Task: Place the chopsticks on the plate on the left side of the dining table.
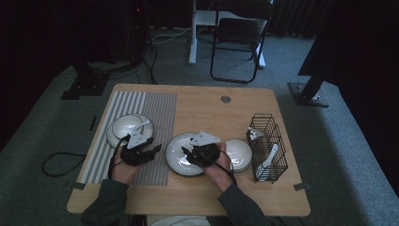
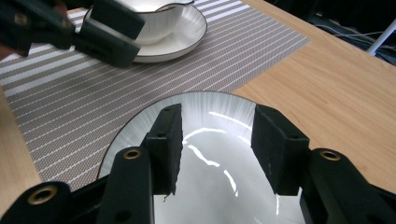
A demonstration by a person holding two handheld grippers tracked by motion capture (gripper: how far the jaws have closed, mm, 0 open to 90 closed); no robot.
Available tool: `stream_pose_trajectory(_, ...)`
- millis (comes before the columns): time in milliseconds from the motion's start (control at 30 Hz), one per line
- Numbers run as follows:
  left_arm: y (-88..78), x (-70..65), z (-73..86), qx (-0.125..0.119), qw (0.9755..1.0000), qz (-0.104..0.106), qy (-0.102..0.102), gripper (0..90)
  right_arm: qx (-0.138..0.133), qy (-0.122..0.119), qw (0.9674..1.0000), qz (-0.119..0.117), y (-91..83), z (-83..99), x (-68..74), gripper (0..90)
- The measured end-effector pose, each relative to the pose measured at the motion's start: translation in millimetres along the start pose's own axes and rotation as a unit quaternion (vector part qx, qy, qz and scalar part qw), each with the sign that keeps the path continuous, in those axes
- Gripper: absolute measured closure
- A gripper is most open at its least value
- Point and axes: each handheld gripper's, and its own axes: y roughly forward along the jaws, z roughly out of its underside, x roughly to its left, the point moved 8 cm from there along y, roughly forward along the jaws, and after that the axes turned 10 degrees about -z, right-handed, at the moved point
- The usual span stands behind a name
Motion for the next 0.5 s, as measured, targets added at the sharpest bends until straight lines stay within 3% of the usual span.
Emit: stream_pose_trajectory(500, 7.7, -20.0, -38.0, -0.022, 0.9986, 0.037, 0.033, 55.4, 0.009, 0.028, 0.9995, -0.008, -11.4, 23.0, 1.0, 52.6)
